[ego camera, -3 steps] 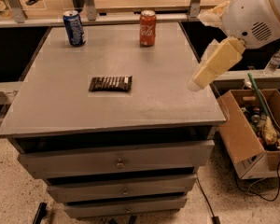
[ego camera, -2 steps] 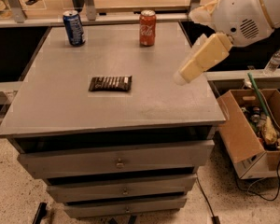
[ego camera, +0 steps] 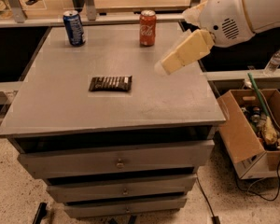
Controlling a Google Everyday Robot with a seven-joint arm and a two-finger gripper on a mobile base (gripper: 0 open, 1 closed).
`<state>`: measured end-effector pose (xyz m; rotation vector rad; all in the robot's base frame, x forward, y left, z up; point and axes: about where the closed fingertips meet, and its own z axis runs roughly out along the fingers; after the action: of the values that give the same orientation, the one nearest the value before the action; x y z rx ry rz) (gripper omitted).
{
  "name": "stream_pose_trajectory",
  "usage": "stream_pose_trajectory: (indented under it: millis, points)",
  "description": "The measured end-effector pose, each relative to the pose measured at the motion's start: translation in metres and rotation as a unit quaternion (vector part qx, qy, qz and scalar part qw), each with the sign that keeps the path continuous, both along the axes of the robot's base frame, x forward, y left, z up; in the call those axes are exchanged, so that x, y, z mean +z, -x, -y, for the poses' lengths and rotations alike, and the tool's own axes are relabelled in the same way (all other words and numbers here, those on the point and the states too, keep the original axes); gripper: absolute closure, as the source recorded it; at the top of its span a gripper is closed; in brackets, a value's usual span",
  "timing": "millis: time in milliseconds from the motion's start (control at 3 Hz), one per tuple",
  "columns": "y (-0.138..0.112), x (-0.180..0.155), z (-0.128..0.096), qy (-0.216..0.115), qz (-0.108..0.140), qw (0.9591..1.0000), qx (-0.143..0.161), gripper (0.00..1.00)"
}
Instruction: Pick pepsi can
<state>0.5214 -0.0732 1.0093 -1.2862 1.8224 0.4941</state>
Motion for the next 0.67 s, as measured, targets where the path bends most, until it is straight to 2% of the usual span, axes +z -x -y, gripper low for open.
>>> stream_pose_trajectory:
  millis: [333, 667]
  points:
    - [-0.0054, -0.0015, -0.0015, -0.023, -0.003, 0.9980, -0.058, 0.00]
    - [-0.0138, -0.0015, -0.0029, -0.044, 0.004, 0.9940, -0.100, 0.00]
